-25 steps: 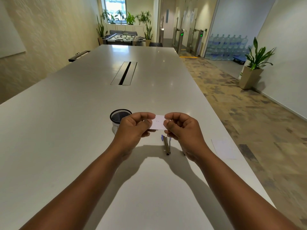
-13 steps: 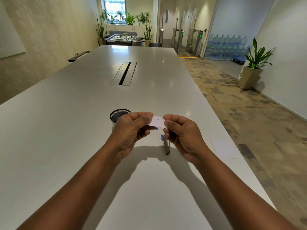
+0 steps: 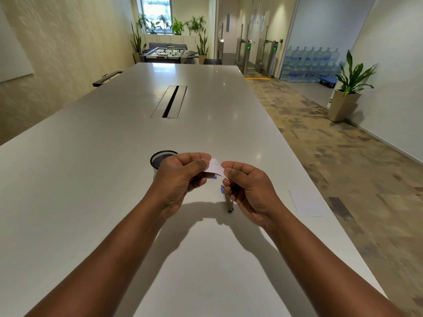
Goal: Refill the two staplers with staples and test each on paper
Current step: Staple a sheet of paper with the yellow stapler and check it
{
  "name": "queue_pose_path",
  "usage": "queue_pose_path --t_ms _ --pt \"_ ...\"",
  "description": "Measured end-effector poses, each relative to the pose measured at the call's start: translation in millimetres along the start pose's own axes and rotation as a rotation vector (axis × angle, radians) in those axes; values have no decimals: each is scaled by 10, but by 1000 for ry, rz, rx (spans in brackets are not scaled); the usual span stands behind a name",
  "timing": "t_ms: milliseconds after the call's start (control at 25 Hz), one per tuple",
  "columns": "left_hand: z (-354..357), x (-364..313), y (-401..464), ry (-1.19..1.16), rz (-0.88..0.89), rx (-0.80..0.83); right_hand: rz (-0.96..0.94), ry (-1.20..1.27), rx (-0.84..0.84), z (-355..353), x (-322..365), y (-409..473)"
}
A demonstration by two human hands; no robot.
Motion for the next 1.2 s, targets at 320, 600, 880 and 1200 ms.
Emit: queue_pose_path --t_ms 320,600,880,1200 --pt "14 -13 -14 35 18 11 5 13 17 -2 -7 -15" --pt "-5 -15 -20 81 43 20 3 -1 22 -3 -5 -23" --pt "-16 8 -10 120 53 21 2 1 19 -9 -12 -23" --pt "-20 21 -9 147 65 25 1 0 5 -31 -20 -17"
Point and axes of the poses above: each hand's wrist, its own y-axis towards the middle knuckle, its own z-axis out of the palm, x = y × z, the point moved 1 cm from there along y, towards the middle knuckle, and after that the axes turned 3 degrees about -y, right-handed, at the moved point
